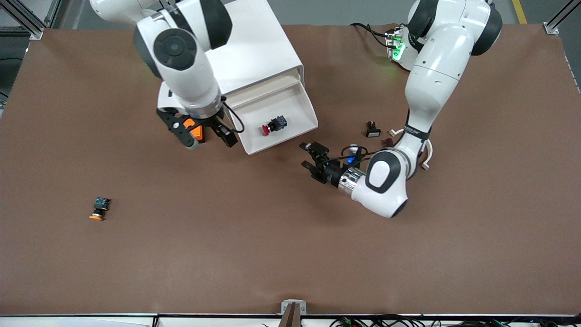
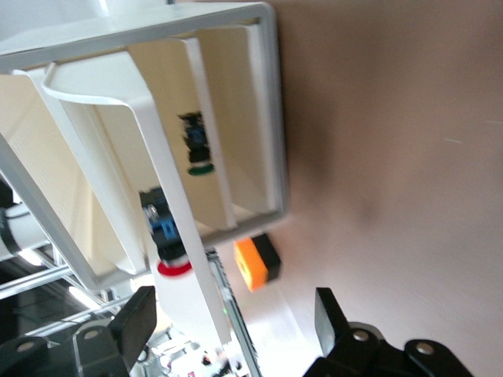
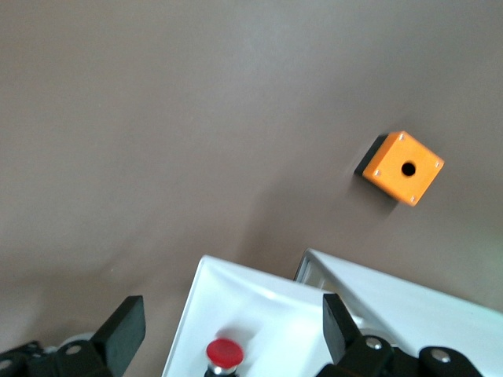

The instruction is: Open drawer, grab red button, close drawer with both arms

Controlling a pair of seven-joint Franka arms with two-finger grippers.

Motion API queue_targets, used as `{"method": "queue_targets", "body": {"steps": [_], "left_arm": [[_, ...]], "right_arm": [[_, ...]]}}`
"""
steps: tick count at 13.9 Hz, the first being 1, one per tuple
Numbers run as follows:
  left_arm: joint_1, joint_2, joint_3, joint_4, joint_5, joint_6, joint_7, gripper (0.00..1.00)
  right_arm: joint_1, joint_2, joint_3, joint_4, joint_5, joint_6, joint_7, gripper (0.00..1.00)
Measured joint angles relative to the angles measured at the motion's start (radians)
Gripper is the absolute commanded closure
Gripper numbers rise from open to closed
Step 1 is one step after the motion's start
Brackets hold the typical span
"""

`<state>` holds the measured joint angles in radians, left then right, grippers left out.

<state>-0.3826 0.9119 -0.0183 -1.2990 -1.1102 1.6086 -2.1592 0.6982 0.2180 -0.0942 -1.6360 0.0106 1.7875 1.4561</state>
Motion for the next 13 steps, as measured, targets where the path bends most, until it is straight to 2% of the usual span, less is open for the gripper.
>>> {"method": "queue_targets", "body": {"steps": [4, 6, 8, 13], "left_arm": [[0.013, -0.006, 0.101, 0.025, 0.000, -0.004, 0.141, 0.08], [0.022, -0.006, 0.145, 0.041, 0.000, -0.003, 0.181, 0.02], [0.047, -0.008, 0.176, 0.053, 0.007, -0.006, 0.227, 0.01], [0.112, -0.019, 0.195, 0.056, 0.172, -0.048, 0.363, 0.01]], "right_arm": [[0.102, 0.065, 0.001, -0.012, 0.000, 0.088, 0.185, 0.00], [0.155, 0.109, 0.001, -0.022, 0.000, 0.137, 0.265, 0.00], [0.191, 0.142, 0.000, -0.028, 0.000, 0.163, 0.298, 0.00], [0.220, 0.160, 0.000, -0.032, 0.000, 0.169, 0.307, 0.00]]}}
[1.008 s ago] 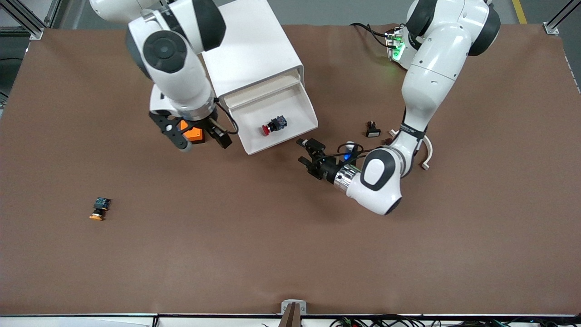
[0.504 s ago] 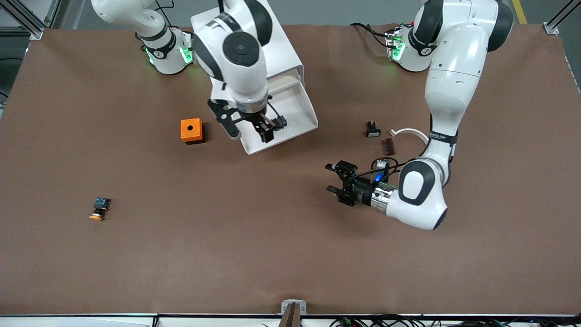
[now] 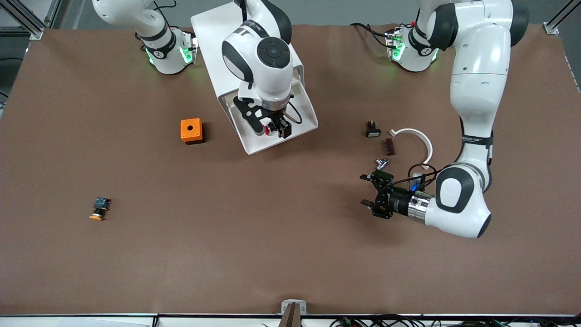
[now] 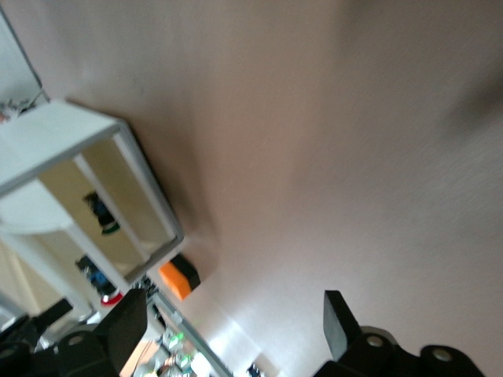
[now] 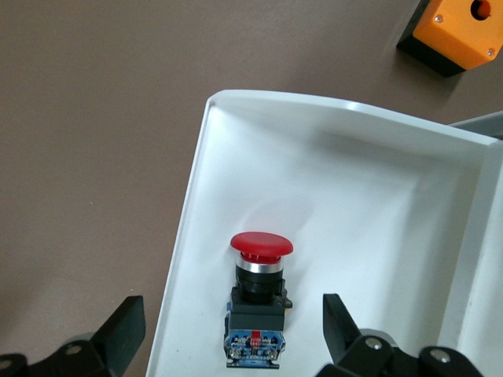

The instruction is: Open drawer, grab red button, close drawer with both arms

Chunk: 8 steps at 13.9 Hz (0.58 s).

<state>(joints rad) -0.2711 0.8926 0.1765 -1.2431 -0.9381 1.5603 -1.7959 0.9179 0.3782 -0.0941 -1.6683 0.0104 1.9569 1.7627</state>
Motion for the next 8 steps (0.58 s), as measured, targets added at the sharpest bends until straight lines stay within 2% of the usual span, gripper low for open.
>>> {"method": "queue_targets", "body": {"steps": [4, 8], "left_arm": [[0.004, -0.012, 0.000, 0.001, 0.171, -0.014, 0.072, 0.01], [0.003, -0.035, 0.000, 0.002, 0.281, -0.015, 0.091, 0.01]], "right_arm": [[0.009, 0.007, 0.000, -0.030, 0.000, 0.029, 0.000, 0.00], [0.025, 0.022, 0.000, -0.031, 0.000, 0.039, 0.000, 0.01]]}}
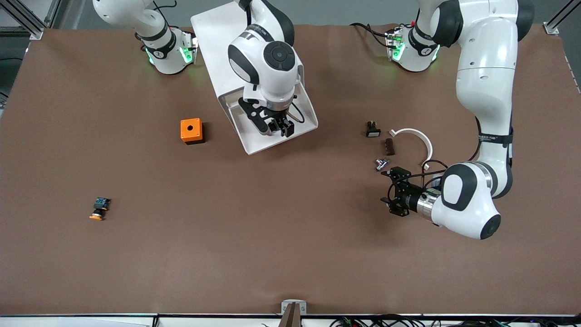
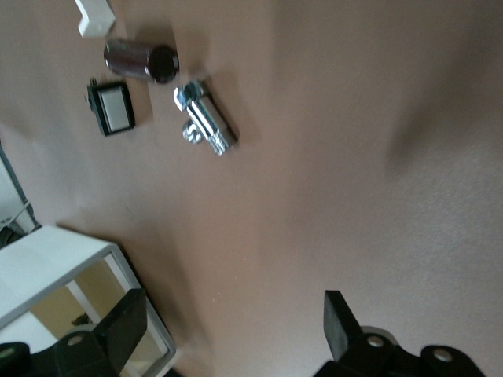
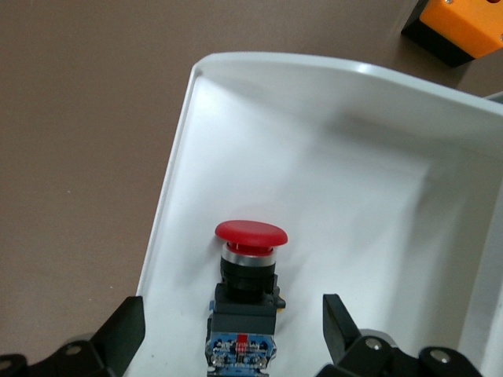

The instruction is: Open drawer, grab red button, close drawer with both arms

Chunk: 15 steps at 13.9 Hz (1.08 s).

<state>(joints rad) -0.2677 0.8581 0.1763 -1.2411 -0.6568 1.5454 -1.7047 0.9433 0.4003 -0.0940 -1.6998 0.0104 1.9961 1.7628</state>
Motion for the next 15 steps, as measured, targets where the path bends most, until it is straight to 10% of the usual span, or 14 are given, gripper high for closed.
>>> {"method": "queue_targets", "body": {"steps": [8, 15], "left_arm": [[-0.001, -0.127, 0.001, 0.008, 0.018, 0.000, 0.075, 0.01], [-0.002, -0.208, -0.005, 0.008, 0.171, -0.010, 0.517, 0.01]], "right_arm": [[0.013, 0.014, 0.000, 0.000, 0.002, 0.005, 0.000, 0.12], [0.021, 0.026, 0.000, 0.000, 0.002, 0.006, 0.000, 0.98]]}}
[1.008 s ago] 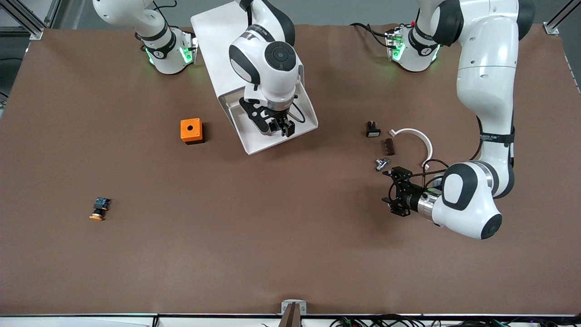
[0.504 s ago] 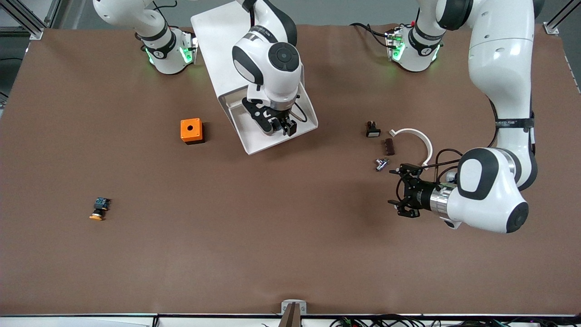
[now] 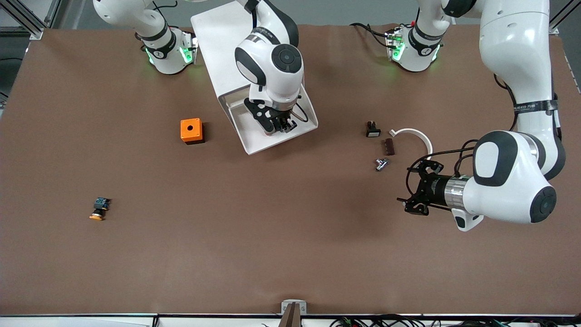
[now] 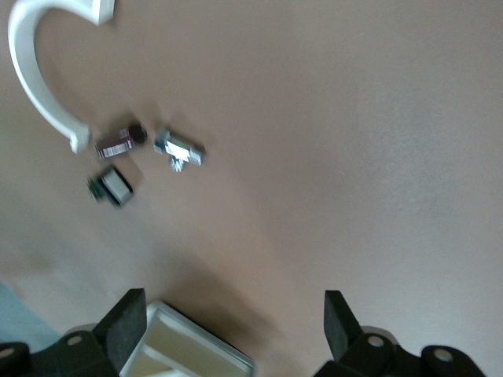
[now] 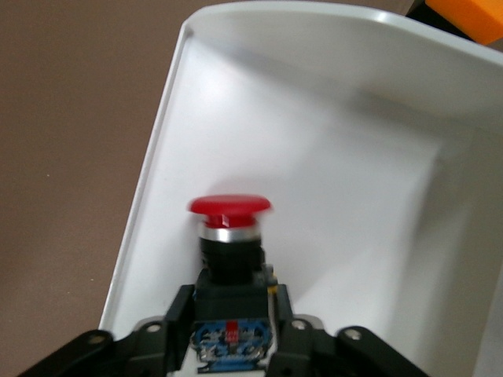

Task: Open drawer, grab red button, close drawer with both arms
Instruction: 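Lift the red button out with the right gripper and carry it away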

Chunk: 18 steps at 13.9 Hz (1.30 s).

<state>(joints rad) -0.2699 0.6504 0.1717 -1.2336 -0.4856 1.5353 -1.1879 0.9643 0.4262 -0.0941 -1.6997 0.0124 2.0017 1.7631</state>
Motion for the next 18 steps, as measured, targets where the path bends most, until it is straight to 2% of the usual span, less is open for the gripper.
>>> {"method": "queue_targets", "body": {"steps": [4, 8, 11, 14, 18], "left_arm": [[-0.042, -0.004, -0.030, -0.009, 0.125, -0.003, 0.252, 0.00], [-0.097, 0.001, -0.045, -0.040, 0.175, -0.003, 0.349, 0.00], [-0.092, 0.001, -0.071, -0.062, 0.175, 0.042, 0.408, 0.00], [-0.091, 0.005, -0.147, -0.130, 0.175, 0.209, 0.431, 0.00], [-0.120, 0.010, -0.231, -0.201, 0.181, 0.356, 0.502, 0.00]], "right_arm": [[0.000, -0.001, -0.003, 0.004, 0.000, 0.000, -0.001, 1.00], [-0.036, -0.022, -0.017, 0.062, 0.000, -0.079, -0.119, 1.00], [-0.138, -0.070, -0.025, 0.090, 0.001, -0.114, -0.333, 1.00], [-0.265, -0.106, -0.031, 0.090, 0.001, -0.125, -0.622, 1.00], [-0.439, -0.108, -0.035, 0.079, 0.002, -0.126, -0.995, 1.00]]}}
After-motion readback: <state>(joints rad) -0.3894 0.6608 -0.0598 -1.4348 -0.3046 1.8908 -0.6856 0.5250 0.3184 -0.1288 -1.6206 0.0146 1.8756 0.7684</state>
